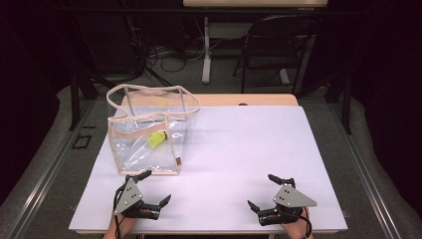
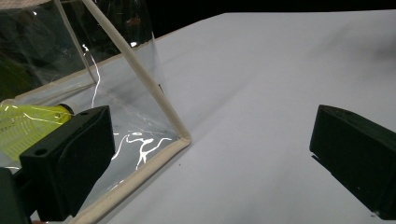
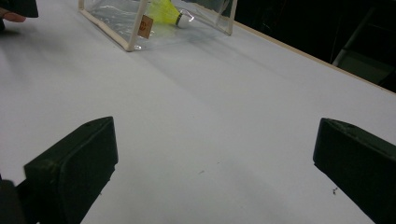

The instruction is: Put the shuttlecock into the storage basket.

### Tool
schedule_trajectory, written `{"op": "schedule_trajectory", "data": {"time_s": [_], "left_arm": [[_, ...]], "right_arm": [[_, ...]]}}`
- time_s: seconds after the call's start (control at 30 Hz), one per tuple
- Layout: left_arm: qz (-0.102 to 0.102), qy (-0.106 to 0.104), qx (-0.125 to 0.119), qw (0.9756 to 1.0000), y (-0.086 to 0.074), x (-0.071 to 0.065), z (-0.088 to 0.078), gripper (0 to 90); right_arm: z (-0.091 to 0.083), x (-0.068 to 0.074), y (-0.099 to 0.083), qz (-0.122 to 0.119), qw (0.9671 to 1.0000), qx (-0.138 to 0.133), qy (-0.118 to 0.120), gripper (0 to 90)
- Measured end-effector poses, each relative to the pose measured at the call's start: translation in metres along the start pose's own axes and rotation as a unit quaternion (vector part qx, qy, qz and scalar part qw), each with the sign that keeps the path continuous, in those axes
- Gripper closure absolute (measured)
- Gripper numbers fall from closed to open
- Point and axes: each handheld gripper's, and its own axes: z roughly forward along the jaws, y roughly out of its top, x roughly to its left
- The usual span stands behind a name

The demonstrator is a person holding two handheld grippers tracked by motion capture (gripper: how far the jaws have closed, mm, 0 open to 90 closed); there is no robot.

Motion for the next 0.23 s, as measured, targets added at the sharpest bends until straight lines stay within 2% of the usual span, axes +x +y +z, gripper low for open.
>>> {"op": "schedule_trajectory", "data": {"time_s": [0.23], "left_arm": [[-0.002, -0.005, 0.003, 1.0000, 0.0005, 0.0003, 0.0019, 0.1]], "right_arm": [[0.0020, -0.0003, -0.0016, -0.001, 1.0000, 0.005, 0.007, 0.0]]}}
